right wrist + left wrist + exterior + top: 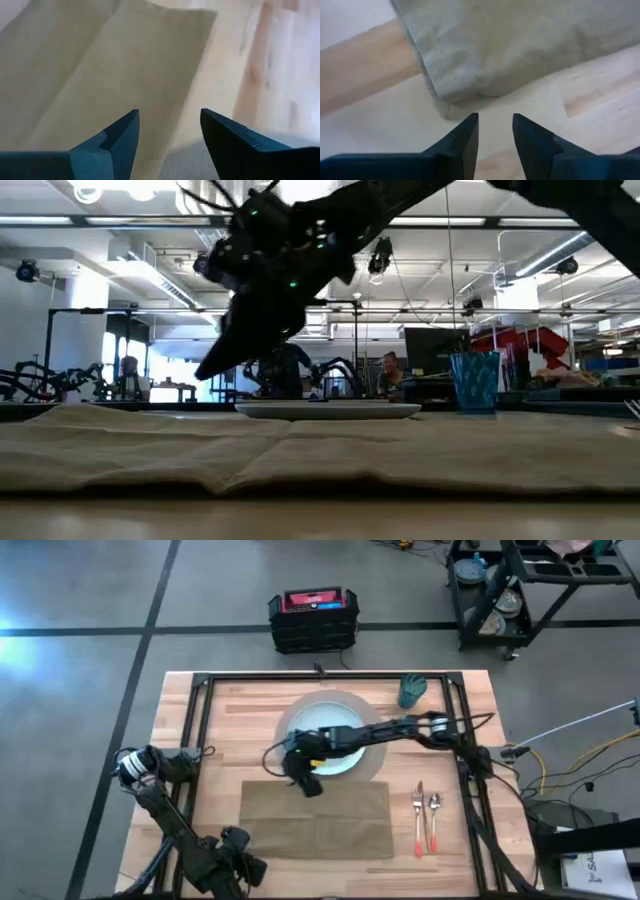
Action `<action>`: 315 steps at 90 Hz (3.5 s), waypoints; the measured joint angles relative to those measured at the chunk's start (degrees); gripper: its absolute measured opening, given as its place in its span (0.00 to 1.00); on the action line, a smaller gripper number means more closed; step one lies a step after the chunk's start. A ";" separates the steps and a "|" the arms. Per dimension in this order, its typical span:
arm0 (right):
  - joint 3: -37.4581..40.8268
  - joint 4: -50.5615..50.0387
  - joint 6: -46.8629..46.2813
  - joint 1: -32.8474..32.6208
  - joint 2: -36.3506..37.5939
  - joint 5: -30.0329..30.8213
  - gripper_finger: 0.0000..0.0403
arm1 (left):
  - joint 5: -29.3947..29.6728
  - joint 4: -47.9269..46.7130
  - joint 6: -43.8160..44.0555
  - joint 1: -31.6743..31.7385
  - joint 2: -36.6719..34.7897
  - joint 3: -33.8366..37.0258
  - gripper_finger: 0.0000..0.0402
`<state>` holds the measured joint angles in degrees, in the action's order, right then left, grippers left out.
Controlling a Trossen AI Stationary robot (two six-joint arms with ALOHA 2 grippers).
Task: Set table place
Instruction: Fold the brown table napkin
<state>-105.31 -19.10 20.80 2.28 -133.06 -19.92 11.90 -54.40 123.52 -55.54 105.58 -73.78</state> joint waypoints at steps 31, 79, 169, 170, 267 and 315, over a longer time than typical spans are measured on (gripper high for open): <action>-20.15 -5.24 0.23 0.21 -12.10 -1.74 0.48 | -0.06 1.37 0.02 0.41 0.00 0.00 0.19; -25.88 -5.97 -1.51 1.15 -17.79 -4.46 0.48 | -0.05 3.90 0.00 0.52 0.00 0.00 0.19; -22.76 -8.34 -2.48 1.07 -17.91 -5.66 0.01 | -0.04 4.42 -0.42 0.56 0.00 0.00 0.19; -22.76 -8.52 -2.60 1.07 -17.91 -5.66 0.01 | -0.04 4.41 -0.43 0.56 0.00 0.00 0.19; -22.60 -22.73 -2.80 1.18 -14.41 -1.00 0.00 | 0.09 -6.76 -1.72 6.25 -0.01 1.73 0.58; -22.60 -24.04 -2.58 0.66 -14.35 -1.13 0.00 | -2.03 7.32 -0.09 5.35 -0.13 13.75 0.58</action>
<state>-127.92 -43.13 18.22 2.94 -147.41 -21.05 9.87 -47.08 123.44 -50.19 105.45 -60.02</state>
